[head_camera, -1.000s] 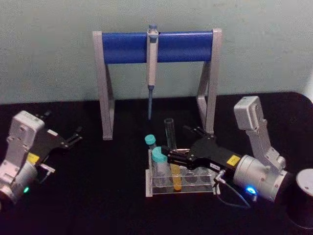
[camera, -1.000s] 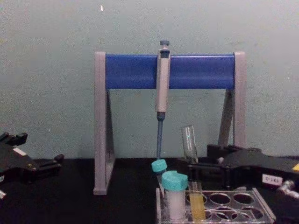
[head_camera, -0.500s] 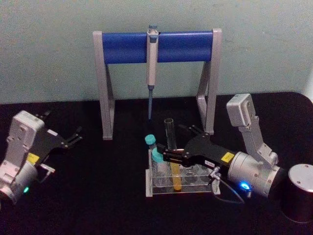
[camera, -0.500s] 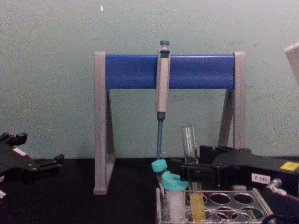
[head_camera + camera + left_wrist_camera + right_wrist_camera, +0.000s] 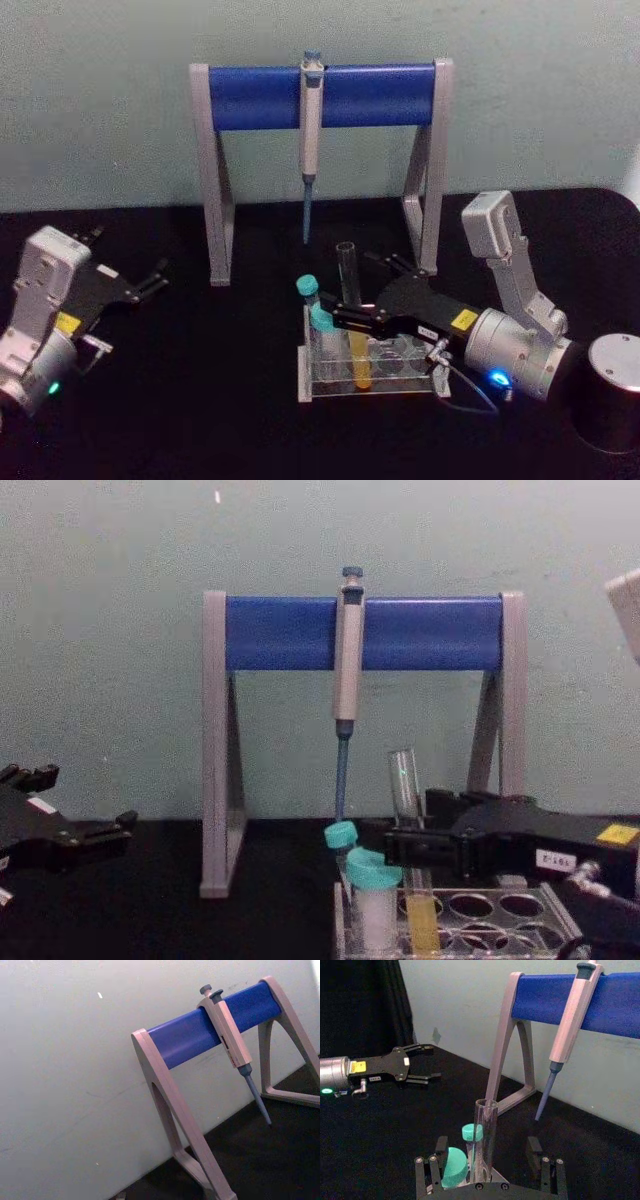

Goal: Pick up the test tube from the test tube rack, shake it, then place it back into the test tube rack.

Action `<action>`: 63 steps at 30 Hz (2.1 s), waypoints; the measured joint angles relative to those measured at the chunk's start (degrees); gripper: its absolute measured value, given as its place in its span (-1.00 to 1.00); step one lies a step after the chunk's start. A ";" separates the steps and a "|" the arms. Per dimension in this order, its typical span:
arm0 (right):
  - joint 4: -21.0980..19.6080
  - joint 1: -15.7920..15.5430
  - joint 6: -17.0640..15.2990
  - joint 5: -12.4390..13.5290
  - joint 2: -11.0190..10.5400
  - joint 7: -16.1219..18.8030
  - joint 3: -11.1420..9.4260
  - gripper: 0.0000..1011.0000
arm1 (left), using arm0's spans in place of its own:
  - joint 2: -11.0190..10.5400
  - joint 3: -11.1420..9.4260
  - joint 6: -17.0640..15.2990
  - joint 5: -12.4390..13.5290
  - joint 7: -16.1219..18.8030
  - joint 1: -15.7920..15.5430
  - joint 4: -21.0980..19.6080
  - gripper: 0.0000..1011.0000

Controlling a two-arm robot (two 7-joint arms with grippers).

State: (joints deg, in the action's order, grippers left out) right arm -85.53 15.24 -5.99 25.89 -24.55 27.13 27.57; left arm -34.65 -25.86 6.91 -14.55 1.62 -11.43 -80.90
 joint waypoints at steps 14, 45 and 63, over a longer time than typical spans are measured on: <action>-0.09 -0.08 -0.09 0.17 -0.06 -0.04 -0.09 0.39 | 0.00 0.00 0.00 0.00 0.00 -0.01 0.00 0.98; -0.16 -0.33 0.29 0.17 -0.08 -0.08 -0.09 -0.54 | 0.00 0.00 0.00 0.00 0.00 0.00 0.00 0.98; -2.02 -3.35 6.90 -0.68 -0.41 1.16 -1.41 -0.54 | 0.00 0.00 0.00 0.00 0.00 0.00 0.00 0.98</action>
State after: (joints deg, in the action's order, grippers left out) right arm -87.55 11.89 0.91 25.20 -24.95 28.29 26.16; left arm -34.65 -25.86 6.91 -14.55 1.62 -11.43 -80.90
